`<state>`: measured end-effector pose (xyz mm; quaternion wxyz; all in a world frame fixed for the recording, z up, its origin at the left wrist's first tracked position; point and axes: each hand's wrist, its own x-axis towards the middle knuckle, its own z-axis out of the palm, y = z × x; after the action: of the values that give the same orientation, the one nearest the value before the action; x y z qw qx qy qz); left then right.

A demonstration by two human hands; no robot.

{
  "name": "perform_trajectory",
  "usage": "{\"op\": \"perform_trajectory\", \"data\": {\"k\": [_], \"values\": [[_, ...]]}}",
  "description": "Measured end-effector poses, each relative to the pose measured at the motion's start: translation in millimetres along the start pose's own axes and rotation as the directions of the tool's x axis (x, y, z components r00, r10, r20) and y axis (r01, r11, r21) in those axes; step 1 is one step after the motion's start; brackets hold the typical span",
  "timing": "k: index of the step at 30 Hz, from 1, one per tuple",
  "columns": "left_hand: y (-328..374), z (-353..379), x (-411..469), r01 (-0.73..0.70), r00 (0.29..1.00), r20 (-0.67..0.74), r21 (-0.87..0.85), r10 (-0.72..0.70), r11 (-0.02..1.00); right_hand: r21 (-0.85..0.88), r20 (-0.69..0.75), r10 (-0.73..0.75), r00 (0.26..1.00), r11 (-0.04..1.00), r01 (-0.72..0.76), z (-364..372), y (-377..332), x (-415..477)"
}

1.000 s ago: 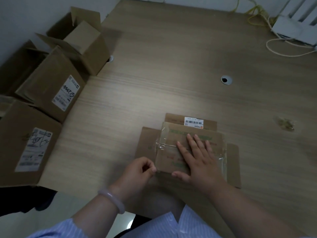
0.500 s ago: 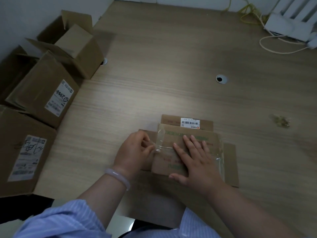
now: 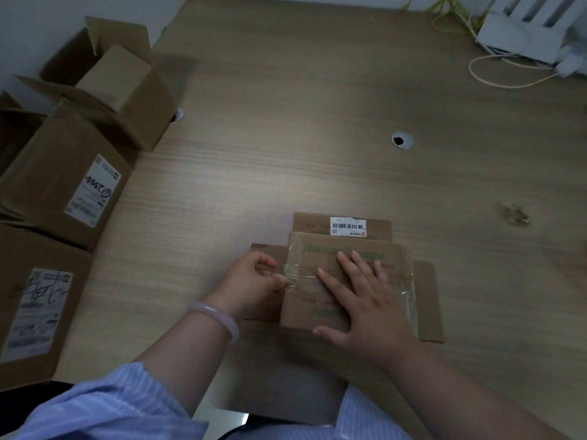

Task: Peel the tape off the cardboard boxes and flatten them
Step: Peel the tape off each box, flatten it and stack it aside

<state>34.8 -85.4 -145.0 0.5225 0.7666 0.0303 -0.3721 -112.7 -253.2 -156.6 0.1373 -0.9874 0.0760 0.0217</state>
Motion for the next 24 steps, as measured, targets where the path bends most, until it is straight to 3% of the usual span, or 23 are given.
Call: {"op": "perform_trajectory", "data": {"k": [3,6,12,15,17,22,24], "values": [[3.6,2.2,1.8,-0.209,0.978,0.014,0.123,0.208,0.97,0.002,-0.007,-0.003,1.0,1.0,0.003,0.1,-0.1,0.3],[9.5,2.4,1.3,-0.41,0.906,0.032,0.31,0.422,0.858,0.012,-0.015,-0.002,1.0,1.0,0.002,0.5,0.4,-0.3],[17.2,10.0,6.0,-0.602,0.746,0.076,0.502,0.662,0.621,0.011,-0.007,-0.007,1.0,1.0,0.007,0.6,0.1,-0.8],[22.1,15.4,15.4,-0.572,0.776,0.057,0.483,0.628,0.663,0.014,0.008,-0.002,1.0,1.0,0.001,1.3,0.8,-0.4],[25.1,16.2,19.3,-0.493,0.838,0.009,0.442,0.546,0.749,0.013,0.017,0.004,1.0,1.0,-0.005,1.1,0.5,0.0],[29.3,11.7,24.1,-0.297,0.899,-0.143,0.496,0.415,0.816,0.024,0.025,0.006,1.0,1.0,-0.007,0.1,-0.2,-0.2],[30.2,9.5,27.8,-0.189,0.954,-0.154,0.357,0.257,0.915,0.032,0.019,0.006,1.0,0.999,-0.007,0.2,-0.2,-0.2]]}}
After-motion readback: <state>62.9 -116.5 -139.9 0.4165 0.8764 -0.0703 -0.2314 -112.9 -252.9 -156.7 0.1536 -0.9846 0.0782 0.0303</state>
